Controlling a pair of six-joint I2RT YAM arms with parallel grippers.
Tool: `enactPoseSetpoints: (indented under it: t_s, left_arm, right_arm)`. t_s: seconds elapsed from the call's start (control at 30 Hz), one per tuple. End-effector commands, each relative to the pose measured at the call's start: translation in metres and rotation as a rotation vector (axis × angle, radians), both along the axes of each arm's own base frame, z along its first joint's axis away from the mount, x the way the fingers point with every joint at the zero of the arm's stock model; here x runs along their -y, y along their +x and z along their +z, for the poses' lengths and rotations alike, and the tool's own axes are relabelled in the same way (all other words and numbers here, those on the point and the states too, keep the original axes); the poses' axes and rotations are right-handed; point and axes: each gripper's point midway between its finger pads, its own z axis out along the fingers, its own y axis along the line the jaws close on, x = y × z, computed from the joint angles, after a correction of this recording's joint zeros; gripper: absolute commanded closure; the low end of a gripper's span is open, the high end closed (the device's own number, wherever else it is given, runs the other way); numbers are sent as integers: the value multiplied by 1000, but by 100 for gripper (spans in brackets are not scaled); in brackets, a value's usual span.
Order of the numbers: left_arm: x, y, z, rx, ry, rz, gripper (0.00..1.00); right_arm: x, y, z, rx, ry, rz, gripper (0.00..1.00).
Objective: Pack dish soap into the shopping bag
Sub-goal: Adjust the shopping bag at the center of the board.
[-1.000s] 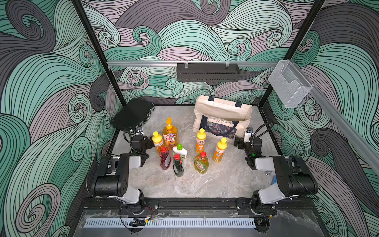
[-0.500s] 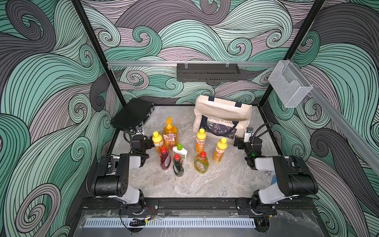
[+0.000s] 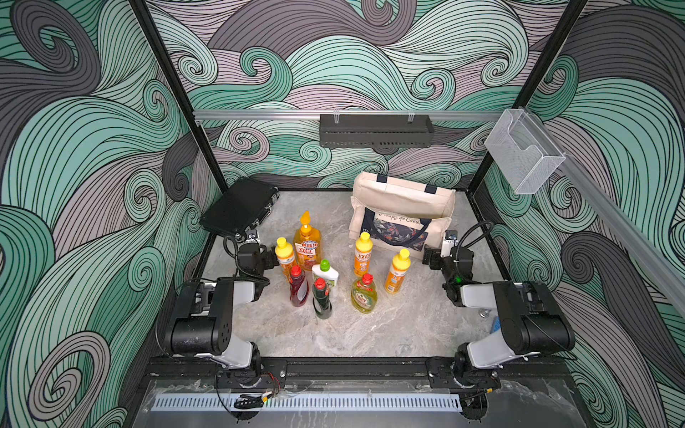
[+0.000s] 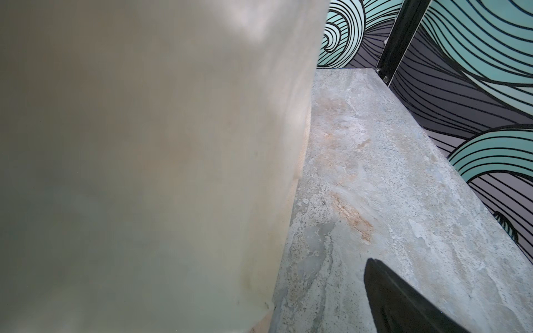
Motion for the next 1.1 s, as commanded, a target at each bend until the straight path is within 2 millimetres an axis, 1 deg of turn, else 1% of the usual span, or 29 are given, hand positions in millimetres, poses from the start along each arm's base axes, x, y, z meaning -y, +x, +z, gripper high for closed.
enactPoseSetpoints:
  t_s: [0.0,0.07,0.13,0.17,0.2,0.33,0.47,0.57,0.6,0.63,0.7,0.77,0.8,0.83,0.9,0.93,0.97,1.0,1.07]
  left_arm:
    - [-15,11,32,-13,-5,91,1]
    - [-19,11,33,-73,-21,126,1]
    - [-18,11,31,-107,-49,140,1]
    - [-18,11,32,-115,-62,150,1]
    - [-18,12,34,-125,-72,158,2]
    - [-23,8,44,-190,-106,231,1]
    - [-20,4,54,-217,-162,256,1]
    - [-18,0,60,-224,-203,280,1]
    - [-14,0,75,-191,-227,261,1]
    - [-10,1,81,-185,-239,239,1]
    - [-6,0,93,-168,-273,233,2]
    - [-2,4,110,-122,-332,239,1]
    - [8,6,120,-112,-363,187,2]
    - [14,5,129,-114,-380,157,1]
    - [19,-2,146,-118,-403,135,2]
    - [22,-6,153,-115,-406,120,2]
    - [25,-10,160,-107,-414,108,2]
    - [29,-13,167,-91,-426,89,2]
    - [39,-18,180,-64,-453,37,1]
  right_arm:
    - [22,5,27,63,0,-143,0]
    - [35,-3,34,7,-17,-222,0]
    - [53,-15,42,-90,-27,-351,1]
    - [65,-25,45,-133,-26,-434,0]
    - [69,-30,49,-162,-14,-460,0]
    - [67,-45,69,-191,16,-452,0]
    - [72,-61,103,-168,-29,-456,0]
    - [69,-71,130,-113,19,-446,0]
    - [65,-72,140,-88,56,-436,1]
    - [61,-73,149,-72,84,-420,1]
    - [46,-72,171,-54,104,-346,3]
    - [28,-71,191,-55,57,-264,3]
    - [21,-71,204,-44,20,-239,3]
    - [15,-70,216,-32,-6,-212,2]
    - [-4,-65,243,-22,-15,-118,2]
    - [-15,-63,253,-23,-8,-61,2]
    - [-31,-60,265,-27,-3,16,2]
    - [-44,-58,273,-29,2,64,2]
    - [-77,-54,285,-45,-4,204,2]
